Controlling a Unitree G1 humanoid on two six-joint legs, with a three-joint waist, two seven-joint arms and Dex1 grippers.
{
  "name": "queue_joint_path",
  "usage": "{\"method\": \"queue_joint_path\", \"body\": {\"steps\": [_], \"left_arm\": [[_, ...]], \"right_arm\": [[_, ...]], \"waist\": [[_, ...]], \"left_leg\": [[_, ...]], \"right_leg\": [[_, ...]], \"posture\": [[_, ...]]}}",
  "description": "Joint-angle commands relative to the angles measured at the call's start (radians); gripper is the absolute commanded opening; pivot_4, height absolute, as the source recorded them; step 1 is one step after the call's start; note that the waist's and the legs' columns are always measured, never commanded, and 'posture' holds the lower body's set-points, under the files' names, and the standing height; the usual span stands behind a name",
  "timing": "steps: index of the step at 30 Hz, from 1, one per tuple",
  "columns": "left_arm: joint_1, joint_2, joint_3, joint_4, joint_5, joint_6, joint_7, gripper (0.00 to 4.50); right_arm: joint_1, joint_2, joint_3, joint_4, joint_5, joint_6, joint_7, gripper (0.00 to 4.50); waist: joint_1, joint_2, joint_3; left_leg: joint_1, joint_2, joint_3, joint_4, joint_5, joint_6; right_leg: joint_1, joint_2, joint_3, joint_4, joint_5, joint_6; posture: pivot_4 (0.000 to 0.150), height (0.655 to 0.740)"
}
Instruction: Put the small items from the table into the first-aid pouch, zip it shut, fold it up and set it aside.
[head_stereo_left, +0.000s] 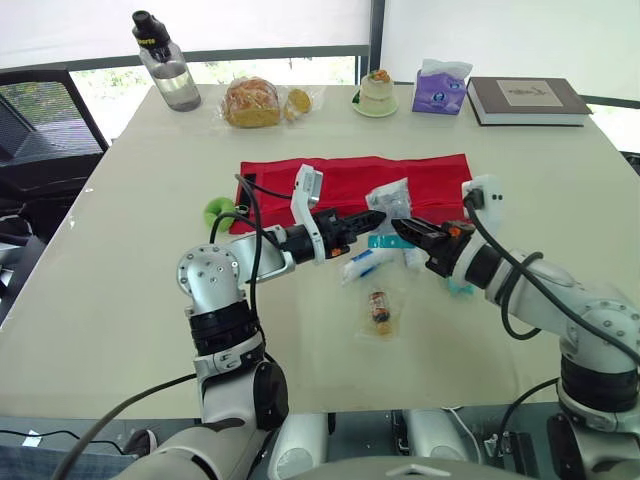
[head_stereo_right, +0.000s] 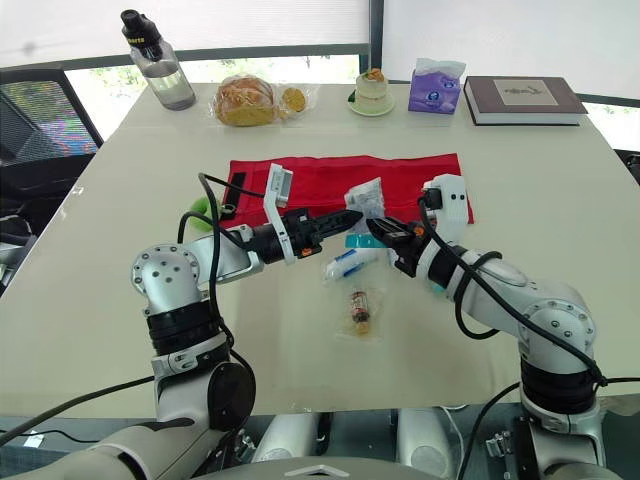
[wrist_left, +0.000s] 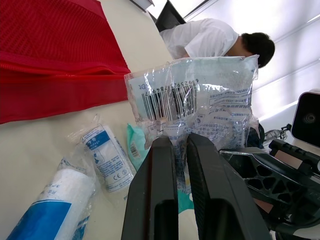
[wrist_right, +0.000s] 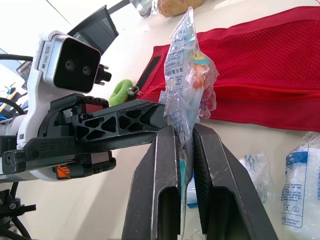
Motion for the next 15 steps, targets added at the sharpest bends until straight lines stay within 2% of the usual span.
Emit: {"method": "queue_joint_path", "body": {"steps": [1, 5, 11, 14, 15], "left_arm": [[0.007, 0.01, -0.017, -0.037, -0.034, -0.015, -0.015, 0.0], [0.011, 0.024, -0.018, -0.038, -0.038, -0.048, -0.025, 0.0], [0.017, 0.084, -0.024, -0.049, -0.061, -0.073, -0.069, 2.45], [0.023, 0.151, -0.029, -0.052, -0.039, -0.119, -0.098, 4.08], [0.028, 0.181, -0.041, -0.052, -0.024, -0.138, -0.115, 4.47]], "right_arm": [[-0.002, -0.016, -0.007, -0.01, 0.005, -0.034, -0.014, 0.01], [0.002, -0.022, -0.001, -0.007, 0.01, -0.047, -0.013, 0.01], [0.011, -0.028, 0.003, -0.006, 0.021, -0.066, -0.012, 0.0], [0.019, -0.028, -0.002, -0.002, 0.037, -0.081, -0.014, 0.0], [0.021, -0.031, -0.003, -0.001, 0.04, -0.084, -0.013, 0.0]], "waist": [[0.0, 0.0, 0.0], [0.0, 0.0, 0.0], [0.0, 0.0, 0.0], [-0.001, 0.0, 0.0], [-0.001, 0.0, 0.0]], "left_leg": [[0.0, 0.0, 0.0, 0.0, 0.0, 0.0], [0.0, 0.0, 0.0, 0.0, 0.0, 0.0], [0.0, 0.0, 0.0, 0.0, 0.0, 0.0], [0.0, 0.0, 0.0, -0.001, 0.0, 0.0], [0.0, 0.0, 0.0, -0.001, 0.0, 0.0]], "right_leg": [[0.0, 0.0, 0.0, 0.0, 0.0, 0.0], [0.0, 0.0, 0.0, 0.0, 0.0, 0.0], [0.0, 0.0, 0.0, -0.001, 0.0, 0.0], [0.0, 0.0, 0.0, -0.001, 0.0, 0.0], [0.0, 0.0, 0.0, -0.001, 0.0, 0.0]], "posture": [[0.15, 0.74], [0.15, 0.74], [0.15, 0.74], [0.15, 0.74], [0.15, 0.74]]}}
